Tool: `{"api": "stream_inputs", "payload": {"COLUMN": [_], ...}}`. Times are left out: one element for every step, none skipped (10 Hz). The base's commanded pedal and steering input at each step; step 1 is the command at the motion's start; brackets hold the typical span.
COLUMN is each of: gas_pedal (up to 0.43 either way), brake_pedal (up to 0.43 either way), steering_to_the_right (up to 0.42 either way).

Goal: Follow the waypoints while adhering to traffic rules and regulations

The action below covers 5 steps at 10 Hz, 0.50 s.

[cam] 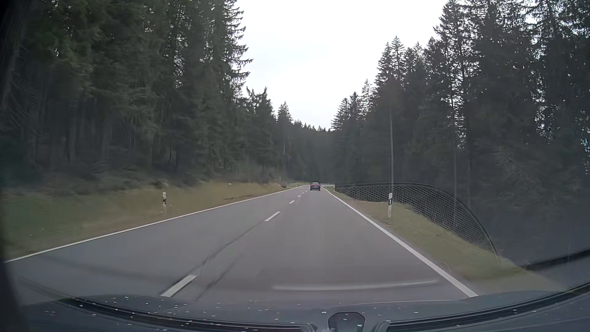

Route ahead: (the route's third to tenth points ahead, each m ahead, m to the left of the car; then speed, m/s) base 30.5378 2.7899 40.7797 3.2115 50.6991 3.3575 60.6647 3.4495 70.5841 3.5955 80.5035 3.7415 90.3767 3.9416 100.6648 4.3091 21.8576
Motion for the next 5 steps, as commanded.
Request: {"api": "stream_inputs", "payload": {"gas_pedal": [0.228,0.228,0.22,0.209,0.197], "brake_pedal": [0.0,0.0,0.0,0.0,0.0], "steering_to_the_right": [-0.004,-0.004,-0.003,-0.003,-0.002]}}
